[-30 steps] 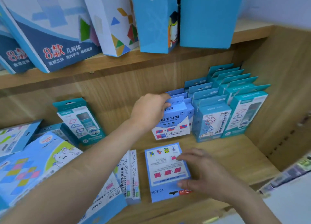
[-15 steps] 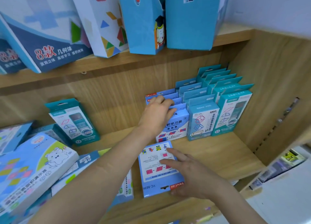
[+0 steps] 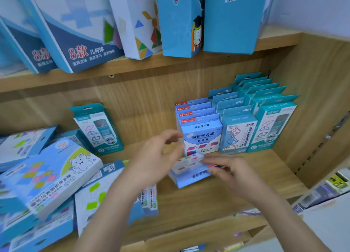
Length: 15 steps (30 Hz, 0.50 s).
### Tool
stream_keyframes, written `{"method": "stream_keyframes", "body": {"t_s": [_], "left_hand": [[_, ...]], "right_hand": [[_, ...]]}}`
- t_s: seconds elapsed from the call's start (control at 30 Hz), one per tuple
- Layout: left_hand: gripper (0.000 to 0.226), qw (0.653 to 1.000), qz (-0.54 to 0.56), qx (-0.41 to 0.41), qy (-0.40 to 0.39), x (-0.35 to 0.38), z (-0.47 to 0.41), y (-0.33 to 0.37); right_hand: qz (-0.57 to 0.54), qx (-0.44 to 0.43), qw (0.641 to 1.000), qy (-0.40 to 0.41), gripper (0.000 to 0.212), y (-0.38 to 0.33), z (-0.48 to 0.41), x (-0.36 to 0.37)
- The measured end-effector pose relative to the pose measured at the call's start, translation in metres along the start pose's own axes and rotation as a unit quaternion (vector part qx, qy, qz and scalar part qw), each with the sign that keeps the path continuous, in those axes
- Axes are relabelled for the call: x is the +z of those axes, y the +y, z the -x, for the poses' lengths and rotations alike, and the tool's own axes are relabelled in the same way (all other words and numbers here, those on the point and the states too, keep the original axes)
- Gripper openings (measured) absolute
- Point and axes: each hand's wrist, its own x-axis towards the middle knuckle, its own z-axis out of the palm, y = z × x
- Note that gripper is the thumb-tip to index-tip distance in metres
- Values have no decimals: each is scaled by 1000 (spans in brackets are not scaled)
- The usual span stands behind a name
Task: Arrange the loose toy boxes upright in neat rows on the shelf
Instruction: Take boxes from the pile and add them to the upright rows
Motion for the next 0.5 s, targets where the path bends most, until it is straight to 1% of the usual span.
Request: {"method": "stream_keyframes", "body": {"t_s": [0.03, 0.07, 0.1, 0.13, 0.2, 0.27, 0.3, 0.33, 0.4, 0.43, 0.5], "left_hand": [[48, 999, 38, -3, -25, 5, 14, 2], [62, 996, 75, -10, -41, 12, 24, 1], [69, 994, 98, -19, -49, 20, 30, -1], [71, 993, 103, -25, -46, 28, 34, -4], [59, 997, 79, -19, -17, 43, 37, -8], [40, 994, 108, -17, 27, 54, 39, -10], [33, 990, 132, -21, 45, 60, 40, -11], [29, 987, 149, -31, 58, 65, 41, -13], [26, 981, 161, -56, 93, 72, 39, -18], [26, 978, 162, -67, 110, 75, 36, -20], [25, 975, 154, -93, 128, 80, 31, -20]], "right_hand": [[9, 0, 1000, 12, 20, -3, -3, -5], [14, 3, 1000, 22, 17, -8, -6, -11], [14, 9, 999, 30, 13, -13, -7, -17], [16, 16, 999, 36, 10, -19, -8, -23], [27, 25, 999, 32, 7, -28, -7, -36], [45, 22, 998, 39, 6, -37, -8, -45], [27, 23, 997, 65, 7, -39, -8, -48], [-15, 21, 994, 103, 9, -41, -8, -51], [-112, 28, 977, 182, 16, -40, -7, -56], [-136, 33, 968, 207, 18, -36, -6, -58], [-133, 55, 964, 225, 20, -20, -4, -63]]}}
